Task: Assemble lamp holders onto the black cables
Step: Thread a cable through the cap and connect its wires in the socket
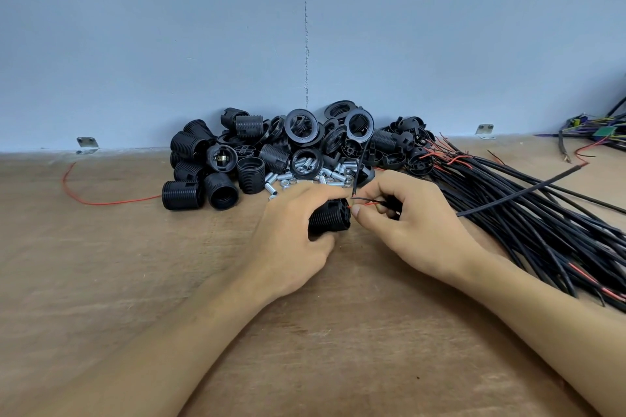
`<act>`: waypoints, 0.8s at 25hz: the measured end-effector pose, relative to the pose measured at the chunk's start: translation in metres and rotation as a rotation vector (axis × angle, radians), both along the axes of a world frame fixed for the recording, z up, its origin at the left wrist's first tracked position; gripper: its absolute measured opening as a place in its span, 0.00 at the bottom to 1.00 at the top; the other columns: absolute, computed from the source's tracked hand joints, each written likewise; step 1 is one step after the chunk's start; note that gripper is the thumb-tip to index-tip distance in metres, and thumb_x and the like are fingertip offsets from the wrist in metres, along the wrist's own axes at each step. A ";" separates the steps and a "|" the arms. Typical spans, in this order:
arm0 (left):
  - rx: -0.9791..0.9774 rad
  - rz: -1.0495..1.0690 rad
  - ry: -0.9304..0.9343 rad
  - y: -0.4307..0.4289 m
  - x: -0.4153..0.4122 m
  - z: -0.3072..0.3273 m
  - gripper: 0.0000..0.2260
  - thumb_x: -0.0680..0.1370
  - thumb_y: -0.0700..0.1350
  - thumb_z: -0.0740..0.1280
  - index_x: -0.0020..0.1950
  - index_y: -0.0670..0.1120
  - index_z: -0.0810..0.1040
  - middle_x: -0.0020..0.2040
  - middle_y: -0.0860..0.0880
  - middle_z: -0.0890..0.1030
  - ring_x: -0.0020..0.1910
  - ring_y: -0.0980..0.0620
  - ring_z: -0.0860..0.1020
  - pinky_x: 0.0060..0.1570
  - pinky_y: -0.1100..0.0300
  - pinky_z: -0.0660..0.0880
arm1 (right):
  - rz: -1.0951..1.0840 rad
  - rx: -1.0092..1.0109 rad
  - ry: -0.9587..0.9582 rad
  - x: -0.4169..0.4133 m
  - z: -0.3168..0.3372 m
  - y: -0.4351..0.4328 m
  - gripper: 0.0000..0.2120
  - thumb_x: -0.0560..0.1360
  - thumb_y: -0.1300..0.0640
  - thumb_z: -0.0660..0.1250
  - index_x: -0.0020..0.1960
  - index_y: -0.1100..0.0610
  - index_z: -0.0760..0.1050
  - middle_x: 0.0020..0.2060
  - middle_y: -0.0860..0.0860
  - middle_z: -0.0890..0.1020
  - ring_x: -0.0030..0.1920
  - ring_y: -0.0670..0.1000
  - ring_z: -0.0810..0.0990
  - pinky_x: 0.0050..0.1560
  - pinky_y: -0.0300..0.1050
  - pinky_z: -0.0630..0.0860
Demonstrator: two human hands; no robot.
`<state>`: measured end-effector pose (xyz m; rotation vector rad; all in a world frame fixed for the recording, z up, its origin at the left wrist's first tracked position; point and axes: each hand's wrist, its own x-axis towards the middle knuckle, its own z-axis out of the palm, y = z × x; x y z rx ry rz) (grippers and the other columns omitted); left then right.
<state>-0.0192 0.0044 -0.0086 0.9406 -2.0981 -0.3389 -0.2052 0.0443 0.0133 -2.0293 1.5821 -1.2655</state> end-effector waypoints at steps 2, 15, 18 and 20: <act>0.020 -0.011 0.016 -0.001 0.000 0.000 0.23 0.70 0.38 0.76 0.62 0.56 0.82 0.55 0.59 0.83 0.55 0.62 0.78 0.56 0.71 0.71 | -0.004 -0.015 0.043 0.000 0.001 0.000 0.11 0.74 0.59 0.73 0.40 0.45 0.77 0.32 0.43 0.75 0.35 0.42 0.73 0.38 0.32 0.69; 0.150 -0.081 0.021 -0.004 0.002 -0.002 0.24 0.72 0.42 0.75 0.62 0.63 0.76 0.55 0.65 0.82 0.56 0.66 0.78 0.58 0.66 0.76 | 0.020 0.081 -0.028 -0.005 -0.004 -0.006 0.07 0.77 0.57 0.70 0.40 0.52 0.78 0.32 0.47 0.71 0.35 0.44 0.69 0.41 0.40 0.67; 0.178 -0.100 0.036 -0.005 0.003 -0.003 0.22 0.72 0.42 0.75 0.62 0.61 0.77 0.55 0.64 0.82 0.58 0.64 0.79 0.61 0.59 0.76 | 0.033 0.085 -0.037 -0.005 -0.003 -0.006 0.08 0.77 0.58 0.70 0.40 0.50 0.77 0.32 0.47 0.72 0.35 0.44 0.69 0.41 0.41 0.67; 0.171 -0.098 0.035 -0.006 0.003 -0.003 0.22 0.72 0.42 0.75 0.62 0.61 0.77 0.56 0.65 0.82 0.58 0.64 0.78 0.61 0.58 0.76 | 0.024 0.076 -0.033 -0.005 -0.003 -0.005 0.08 0.77 0.58 0.70 0.40 0.50 0.78 0.32 0.46 0.72 0.35 0.43 0.69 0.41 0.38 0.67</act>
